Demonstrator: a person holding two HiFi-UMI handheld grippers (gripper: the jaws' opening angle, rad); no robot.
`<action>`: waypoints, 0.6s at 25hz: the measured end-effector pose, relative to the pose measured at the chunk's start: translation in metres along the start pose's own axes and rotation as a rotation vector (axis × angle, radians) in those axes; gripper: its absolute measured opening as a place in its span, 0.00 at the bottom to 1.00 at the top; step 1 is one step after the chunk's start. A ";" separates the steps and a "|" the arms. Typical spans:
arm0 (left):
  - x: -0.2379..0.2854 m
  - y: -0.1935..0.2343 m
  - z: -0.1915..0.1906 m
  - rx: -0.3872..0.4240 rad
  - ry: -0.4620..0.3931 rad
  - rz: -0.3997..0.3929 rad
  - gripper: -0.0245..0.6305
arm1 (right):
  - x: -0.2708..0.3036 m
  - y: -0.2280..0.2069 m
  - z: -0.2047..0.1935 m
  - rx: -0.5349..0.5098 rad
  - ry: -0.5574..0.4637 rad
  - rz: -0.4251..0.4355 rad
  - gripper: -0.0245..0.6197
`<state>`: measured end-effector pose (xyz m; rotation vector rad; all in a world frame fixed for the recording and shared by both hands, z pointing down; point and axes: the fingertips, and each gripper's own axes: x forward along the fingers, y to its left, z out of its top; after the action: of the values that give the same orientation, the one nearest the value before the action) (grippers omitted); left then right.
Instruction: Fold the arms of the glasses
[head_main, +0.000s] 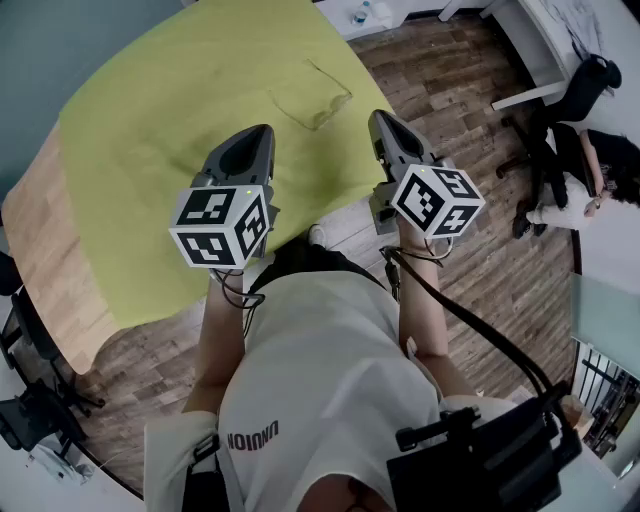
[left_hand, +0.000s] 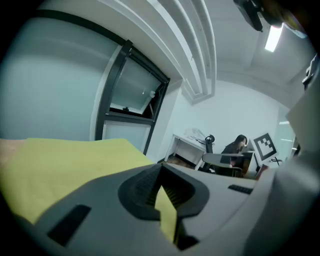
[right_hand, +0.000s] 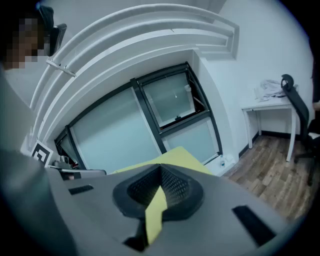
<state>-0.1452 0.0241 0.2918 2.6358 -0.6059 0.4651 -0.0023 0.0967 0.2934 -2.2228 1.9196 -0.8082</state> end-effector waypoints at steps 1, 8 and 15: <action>0.000 0.000 -0.001 0.000 0.002 -0.001 0.06 | 0.000 0.000 0.000 -0.002 0.000 -0.002 0.07; -0.002 0.001 -0.002 0.001 0.003 -0.012 0.06 | 0.000 0.002 0.001 -0.012 -0.001 -0.010 0.07; 0.002 -0.001 -0.002 -0.002 0.007 -0.033 0.06 | 0.001 0.002 0.000 -0.020 0.002 -0.016 0.07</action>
<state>-0.1438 0.0246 0.2937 2.6368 -0.5593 0.4640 -0.0041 0.0955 0.2925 -2.2521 1.9222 -0.7968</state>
